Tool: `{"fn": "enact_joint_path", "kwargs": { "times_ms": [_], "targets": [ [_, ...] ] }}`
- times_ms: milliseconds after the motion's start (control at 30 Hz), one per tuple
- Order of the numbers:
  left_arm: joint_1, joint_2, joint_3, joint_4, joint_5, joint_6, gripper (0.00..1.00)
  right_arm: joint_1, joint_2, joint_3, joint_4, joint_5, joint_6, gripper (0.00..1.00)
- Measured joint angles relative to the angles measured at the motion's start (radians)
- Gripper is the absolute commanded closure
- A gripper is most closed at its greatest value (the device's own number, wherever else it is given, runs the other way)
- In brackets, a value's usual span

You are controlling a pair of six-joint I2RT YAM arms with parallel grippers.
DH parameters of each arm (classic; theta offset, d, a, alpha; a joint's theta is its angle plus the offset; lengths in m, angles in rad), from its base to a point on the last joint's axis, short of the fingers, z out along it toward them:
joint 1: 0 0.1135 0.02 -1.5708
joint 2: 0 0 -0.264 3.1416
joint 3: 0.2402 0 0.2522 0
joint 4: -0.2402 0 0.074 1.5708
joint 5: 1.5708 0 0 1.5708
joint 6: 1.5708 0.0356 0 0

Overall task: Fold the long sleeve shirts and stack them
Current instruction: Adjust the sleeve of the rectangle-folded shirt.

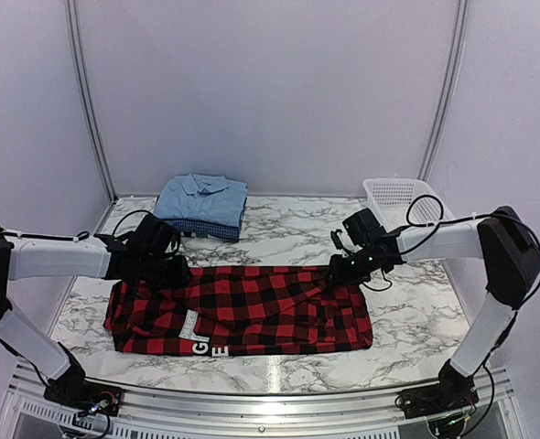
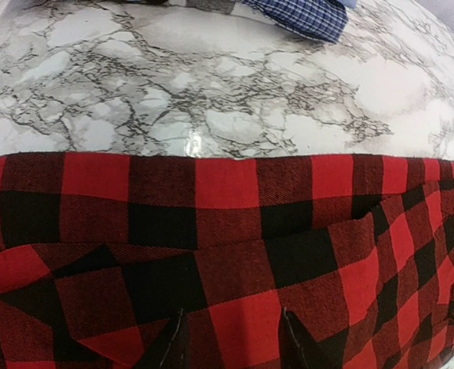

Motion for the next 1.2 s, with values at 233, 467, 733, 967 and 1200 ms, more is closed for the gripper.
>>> {"fn": "enact_joint_path", "kwargs": {
  "times_ms": [233, 467, 733, 967, 1200],
  "targets": [
    [0.05, 0.001, -0.026, -0.001, -0.099, -0.071, 0.61, 0.01, 0.0, -0.001, 0.003, -0.001, 0.012, 0.93],
    [0.141, -0.051, -0.119, -0.028, -0.164, -0.178, 0.62, 0.011, -0.002, -0.001, 0.0, -0.001, 0.015, 1.0],
    [0.197, -0.035, -0.121, -0.013, -0.14, -0.205, 0.67, 0.011, -0.035, -0.001, -0.016, -0.002, 0.015, 1.0],
    [0.214, 0.007, -0.121, 0.005, -0.113, -0.243, 0.85, 0.013, -0.054, -0.001, -0.025, -0.008, 0.016, 1.0],
    [0.229, 0.013, -0.121, 0.027, -0.106, -0.245, 1.0, 0.016, -0.074, 0.002, -0.06, -0.017, 0.015, 1.0]
  ]
}}
